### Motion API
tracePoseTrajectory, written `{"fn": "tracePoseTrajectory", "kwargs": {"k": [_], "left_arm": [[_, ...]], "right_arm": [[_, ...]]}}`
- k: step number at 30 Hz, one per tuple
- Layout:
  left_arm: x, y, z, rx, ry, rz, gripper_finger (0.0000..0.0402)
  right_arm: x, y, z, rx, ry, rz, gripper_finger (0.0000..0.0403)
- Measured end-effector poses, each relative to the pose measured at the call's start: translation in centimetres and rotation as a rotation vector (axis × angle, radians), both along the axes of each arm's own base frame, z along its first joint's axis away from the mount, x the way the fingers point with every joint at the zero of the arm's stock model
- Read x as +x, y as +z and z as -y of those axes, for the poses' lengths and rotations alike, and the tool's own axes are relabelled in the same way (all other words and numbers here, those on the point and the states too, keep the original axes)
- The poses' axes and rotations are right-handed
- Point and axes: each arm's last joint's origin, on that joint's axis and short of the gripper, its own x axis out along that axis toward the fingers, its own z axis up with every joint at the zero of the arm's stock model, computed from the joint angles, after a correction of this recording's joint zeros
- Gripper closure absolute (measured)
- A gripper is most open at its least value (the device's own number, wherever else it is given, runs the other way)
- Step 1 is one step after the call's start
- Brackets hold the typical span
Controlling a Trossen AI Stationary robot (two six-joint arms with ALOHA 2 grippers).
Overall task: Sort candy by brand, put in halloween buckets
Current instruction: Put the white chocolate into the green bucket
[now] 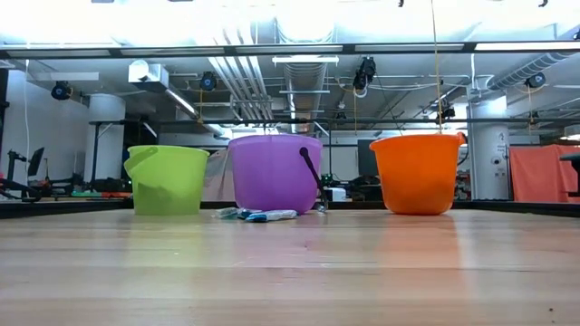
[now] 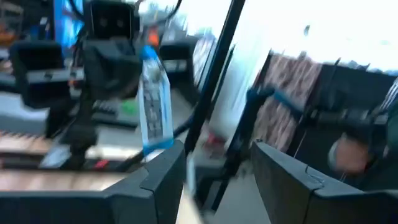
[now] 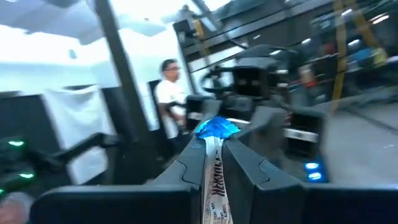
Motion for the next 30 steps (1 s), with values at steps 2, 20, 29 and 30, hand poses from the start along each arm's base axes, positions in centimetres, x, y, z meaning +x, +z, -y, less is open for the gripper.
{"fn": "tracePoseTrajectory", "kwargs": {"k": [2, 20, 29, 30], "left_arm": [[0.4, -1.3, 0.0, -0.067, -0.011, 0.058, 0.0233], [4.9, -3.1, 0.9, -0.109, -0.185, 0.115, 0.0236], [4.9, -3.0, 0.7, -0.074, -0.190, 0.121, 0.0381], [4.9, -2.9, 0.6, -0.075, -0.185, 0.117, 0.0383]], "right_arm": [[0.8, 0.0, -0.1, 0.000, 0.059, -0.001, 0.0374], [6.9, 1.9, -0.5, -0.069, 0.237, -0.066, 0.0374], [6.7, 2.1, 0.0, -0.054, 0.216, -0.110, 0.0358], [6.6, 2.2, 0.2, -0.049, 0.208, -0.126, 0.0348]]}}
